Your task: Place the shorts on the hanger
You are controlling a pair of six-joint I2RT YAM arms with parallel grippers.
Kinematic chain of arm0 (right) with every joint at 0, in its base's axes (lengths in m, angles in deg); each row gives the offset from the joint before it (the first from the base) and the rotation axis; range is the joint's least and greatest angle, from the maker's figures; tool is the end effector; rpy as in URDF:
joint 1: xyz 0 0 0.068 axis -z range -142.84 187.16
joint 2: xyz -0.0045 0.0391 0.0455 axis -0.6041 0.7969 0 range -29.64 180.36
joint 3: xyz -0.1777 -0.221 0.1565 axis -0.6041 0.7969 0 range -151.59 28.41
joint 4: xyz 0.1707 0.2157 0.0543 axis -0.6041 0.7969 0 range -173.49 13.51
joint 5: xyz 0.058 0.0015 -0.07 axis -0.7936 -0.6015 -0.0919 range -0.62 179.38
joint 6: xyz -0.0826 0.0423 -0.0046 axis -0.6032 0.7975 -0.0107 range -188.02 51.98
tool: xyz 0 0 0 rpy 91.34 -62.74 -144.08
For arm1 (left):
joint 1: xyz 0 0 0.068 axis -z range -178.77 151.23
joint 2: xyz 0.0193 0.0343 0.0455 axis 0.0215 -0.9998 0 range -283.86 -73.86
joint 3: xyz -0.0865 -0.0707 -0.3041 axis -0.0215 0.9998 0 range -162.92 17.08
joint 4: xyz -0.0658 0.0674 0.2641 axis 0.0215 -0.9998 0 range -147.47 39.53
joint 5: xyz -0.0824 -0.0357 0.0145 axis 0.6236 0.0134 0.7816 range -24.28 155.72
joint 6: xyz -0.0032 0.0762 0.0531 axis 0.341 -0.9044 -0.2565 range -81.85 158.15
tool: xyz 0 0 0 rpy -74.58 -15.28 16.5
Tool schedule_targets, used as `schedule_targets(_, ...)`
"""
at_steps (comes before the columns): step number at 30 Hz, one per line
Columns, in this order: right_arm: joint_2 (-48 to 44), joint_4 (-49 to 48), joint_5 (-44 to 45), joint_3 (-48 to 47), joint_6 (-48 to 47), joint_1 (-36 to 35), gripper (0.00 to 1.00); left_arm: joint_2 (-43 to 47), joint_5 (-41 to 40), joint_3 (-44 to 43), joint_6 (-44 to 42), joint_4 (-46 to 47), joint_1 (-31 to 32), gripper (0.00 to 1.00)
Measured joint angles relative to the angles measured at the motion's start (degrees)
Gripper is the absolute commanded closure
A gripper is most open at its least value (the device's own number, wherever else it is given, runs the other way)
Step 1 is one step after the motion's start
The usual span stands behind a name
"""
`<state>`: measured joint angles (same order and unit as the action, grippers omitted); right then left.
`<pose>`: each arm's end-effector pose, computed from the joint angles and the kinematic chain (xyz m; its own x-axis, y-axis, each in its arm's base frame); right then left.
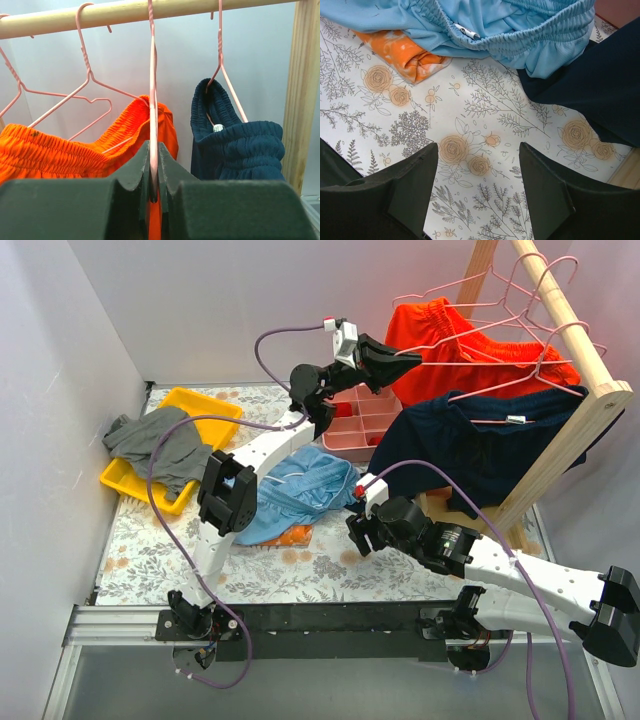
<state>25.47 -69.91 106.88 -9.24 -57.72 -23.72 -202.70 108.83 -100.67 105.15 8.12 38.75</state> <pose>0.1395 0.1989 0.2715 -0.3736 -0.3201 -0.8706 -0.6515 0.7586 0.0006 0.4265 -0.3995 0.4676 -0.5180 -0.4495 -0.7278 0.8550 -0.2970 -0.4251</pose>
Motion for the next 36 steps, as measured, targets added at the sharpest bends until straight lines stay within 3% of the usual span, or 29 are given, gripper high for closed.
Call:
schedule_targets(19,2.16,0.26,1.07,-2.23,0.00,0.00,0.26,9.07,-4.94,13.27,7.23,11.21,-4.02,1.00)
schedule_targets(30,3.56,0.39,2.73,-3.21,-0.02,0.00,0.26,9.42,-4.87,13.73,10.75,12.66,-7.85,1.00)
schedule_targets(36,4.26,1.18,3.08,-5.25,-0.55,0.00,0.22,14.56,-4.79,23.39,11.17,12.96,-10.36,1.00)
